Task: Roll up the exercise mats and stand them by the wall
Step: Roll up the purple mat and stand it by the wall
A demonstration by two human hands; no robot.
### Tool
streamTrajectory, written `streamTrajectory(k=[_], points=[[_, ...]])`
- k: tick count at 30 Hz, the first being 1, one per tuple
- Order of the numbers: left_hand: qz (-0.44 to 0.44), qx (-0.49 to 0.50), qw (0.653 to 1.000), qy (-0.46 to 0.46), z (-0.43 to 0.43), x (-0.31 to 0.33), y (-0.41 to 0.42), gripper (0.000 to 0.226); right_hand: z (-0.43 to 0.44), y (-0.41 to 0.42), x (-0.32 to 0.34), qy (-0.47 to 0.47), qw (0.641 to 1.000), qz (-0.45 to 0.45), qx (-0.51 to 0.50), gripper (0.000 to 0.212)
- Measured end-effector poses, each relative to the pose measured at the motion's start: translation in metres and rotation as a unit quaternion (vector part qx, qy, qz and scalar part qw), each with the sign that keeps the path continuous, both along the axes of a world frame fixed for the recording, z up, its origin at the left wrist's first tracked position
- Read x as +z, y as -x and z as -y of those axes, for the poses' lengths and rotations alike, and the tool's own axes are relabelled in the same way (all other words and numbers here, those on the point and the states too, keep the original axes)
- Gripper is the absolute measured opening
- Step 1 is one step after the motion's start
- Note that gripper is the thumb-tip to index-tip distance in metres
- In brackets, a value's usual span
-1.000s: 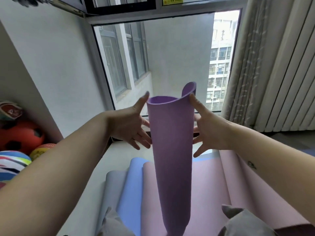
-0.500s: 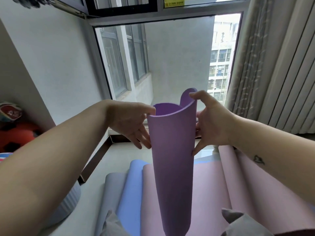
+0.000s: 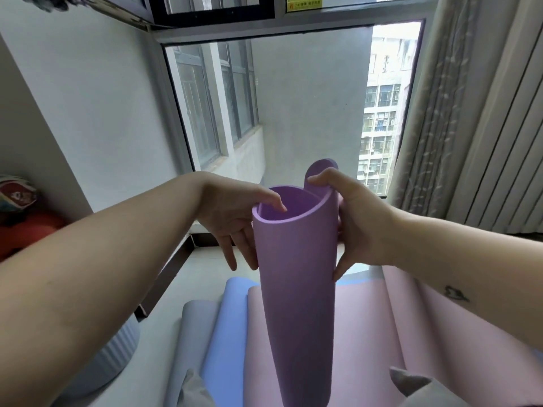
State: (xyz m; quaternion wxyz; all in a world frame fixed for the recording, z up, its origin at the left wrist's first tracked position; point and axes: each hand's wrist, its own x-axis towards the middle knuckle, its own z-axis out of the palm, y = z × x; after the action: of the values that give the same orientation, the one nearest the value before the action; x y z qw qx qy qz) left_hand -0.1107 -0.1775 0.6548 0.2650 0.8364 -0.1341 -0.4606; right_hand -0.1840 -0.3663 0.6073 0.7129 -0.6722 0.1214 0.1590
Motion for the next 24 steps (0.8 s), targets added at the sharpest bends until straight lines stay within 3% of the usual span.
streamTrajectory(k=[6, 14, 18, 24], points=[[-0.022, -0.023, 0.999, -0.013, 0.005, -0.043, 0.003, 0.045, 0.012, -0.010, -0.049, 0.012, 0.998, -0.056, 0.032, 0.065], [-0.028, 0.040, 0.997, 0.056, -0.001, -0.074, 0.006, 0.031, 0.023, -0.027, -0.064, -0.001, 0.997, -0.048, 0.061, 0.050], [-0.026, 0.053, 0.998, 0.037, 0.000, -0.104, 0.016, 0.021, 0.020, -0.025, -0.095, 0.016, 0.995, -0.069, 0.070, 0.048], [-0.056, 0.111, 0.987, 0.097, -0.003, -0.147, 0.021, 0.051, 0.023, -0.030, -0.125, -0.001, 0.995, -0.040, 0.087, 0.036]])
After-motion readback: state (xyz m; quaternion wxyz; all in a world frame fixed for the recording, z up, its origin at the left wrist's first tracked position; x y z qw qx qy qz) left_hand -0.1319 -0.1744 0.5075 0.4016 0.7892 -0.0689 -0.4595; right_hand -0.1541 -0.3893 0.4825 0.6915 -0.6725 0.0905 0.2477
